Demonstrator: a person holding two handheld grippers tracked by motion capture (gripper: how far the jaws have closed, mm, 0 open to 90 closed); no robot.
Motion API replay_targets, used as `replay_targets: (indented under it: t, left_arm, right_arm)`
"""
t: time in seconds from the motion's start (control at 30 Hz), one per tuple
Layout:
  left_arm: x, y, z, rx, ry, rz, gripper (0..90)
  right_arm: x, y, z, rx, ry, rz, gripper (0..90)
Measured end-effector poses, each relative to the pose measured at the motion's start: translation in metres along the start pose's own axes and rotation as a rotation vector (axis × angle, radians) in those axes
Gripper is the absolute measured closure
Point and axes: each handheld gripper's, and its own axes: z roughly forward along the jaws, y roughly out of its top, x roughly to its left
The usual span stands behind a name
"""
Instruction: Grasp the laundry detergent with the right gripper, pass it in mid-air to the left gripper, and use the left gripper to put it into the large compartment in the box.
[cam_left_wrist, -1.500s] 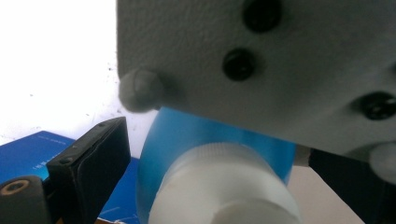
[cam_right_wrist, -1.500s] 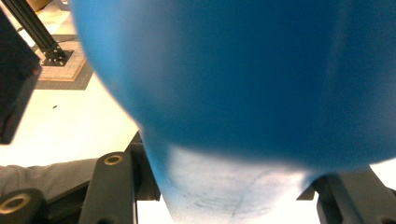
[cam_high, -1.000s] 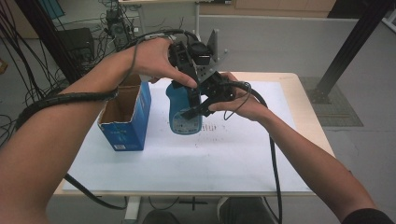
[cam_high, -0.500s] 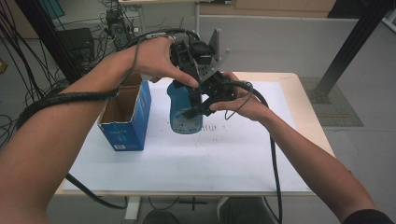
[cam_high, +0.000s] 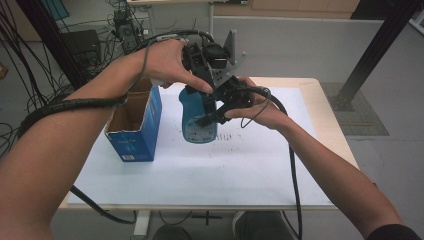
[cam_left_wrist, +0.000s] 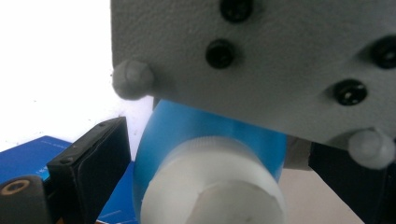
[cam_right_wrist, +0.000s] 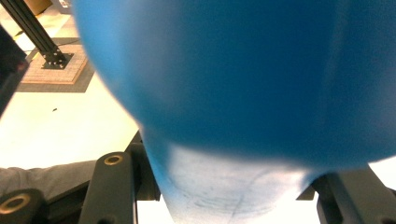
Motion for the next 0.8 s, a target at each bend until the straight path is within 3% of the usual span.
replay_targets:
  t: [0.8]
  left_arm:
    - [-0.0004,-0.0015,0.0000,0.003,0.005,-0.005,6.3]
  right_arm:
    - [0.0009,0.0013,0.0002,-0.002,0.001,-0.003,43.7]
